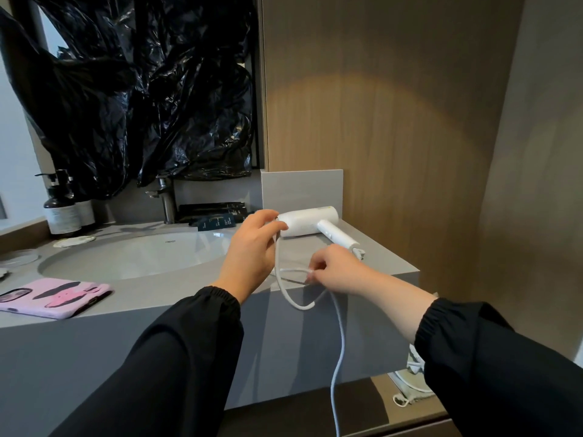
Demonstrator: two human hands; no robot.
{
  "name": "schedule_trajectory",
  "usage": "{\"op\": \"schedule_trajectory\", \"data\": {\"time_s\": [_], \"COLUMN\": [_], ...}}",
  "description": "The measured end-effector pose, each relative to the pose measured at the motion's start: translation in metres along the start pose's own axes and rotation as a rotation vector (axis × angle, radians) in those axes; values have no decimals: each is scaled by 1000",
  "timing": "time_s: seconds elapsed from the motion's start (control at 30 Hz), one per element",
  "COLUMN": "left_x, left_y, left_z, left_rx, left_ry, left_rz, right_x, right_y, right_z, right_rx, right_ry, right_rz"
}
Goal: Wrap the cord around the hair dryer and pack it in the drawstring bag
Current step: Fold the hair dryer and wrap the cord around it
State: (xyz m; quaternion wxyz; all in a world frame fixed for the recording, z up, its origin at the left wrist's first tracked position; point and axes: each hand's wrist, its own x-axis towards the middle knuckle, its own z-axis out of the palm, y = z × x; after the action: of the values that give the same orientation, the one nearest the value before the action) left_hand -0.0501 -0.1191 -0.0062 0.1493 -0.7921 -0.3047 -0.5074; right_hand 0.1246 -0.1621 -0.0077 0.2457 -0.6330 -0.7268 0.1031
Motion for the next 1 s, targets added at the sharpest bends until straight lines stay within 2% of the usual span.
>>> {"op": "schedule_trajectory", "data": {"time_s": [0.13,0.2,0.3,0.37,0.43,0.5,0.67,0.73,0.87,1.0], "left_x": [2,7,16,20,22,20,19,19,27,35], "left_y": [16,27,44,51,58,64,85,93,101,93], "left_z": [-8,-8,-7,-8,-7,-3,13,19,27,31], "left_rx": [-308,-446,-696,-889,-1011,-976,-991,-978,-965,-1077], "left_ry": [124,149,49,-126,-384,-590,-823,-800,-506,-368], "left_rz": [-275,-395,-661,-756,-737,-637,-544,-544,-614,-722], "right_x": [-1,-3,-10,-14,-15,-19,-31,-35,-44,-49], "right_y": [11,15,19,25,33,40,55,59,70,93], "right_z": [-13,-22,-41,-51,-59,-64,-75,-79,-87,-94], "right_rx": [533,743,1113,1198,1202,1202,1172,1125,1031,1154], "right_ry": [242,291,249,258,312,328,297,305,310,376], "right_rz": [164,210,226,231,266,321,356,361,448,606]}}
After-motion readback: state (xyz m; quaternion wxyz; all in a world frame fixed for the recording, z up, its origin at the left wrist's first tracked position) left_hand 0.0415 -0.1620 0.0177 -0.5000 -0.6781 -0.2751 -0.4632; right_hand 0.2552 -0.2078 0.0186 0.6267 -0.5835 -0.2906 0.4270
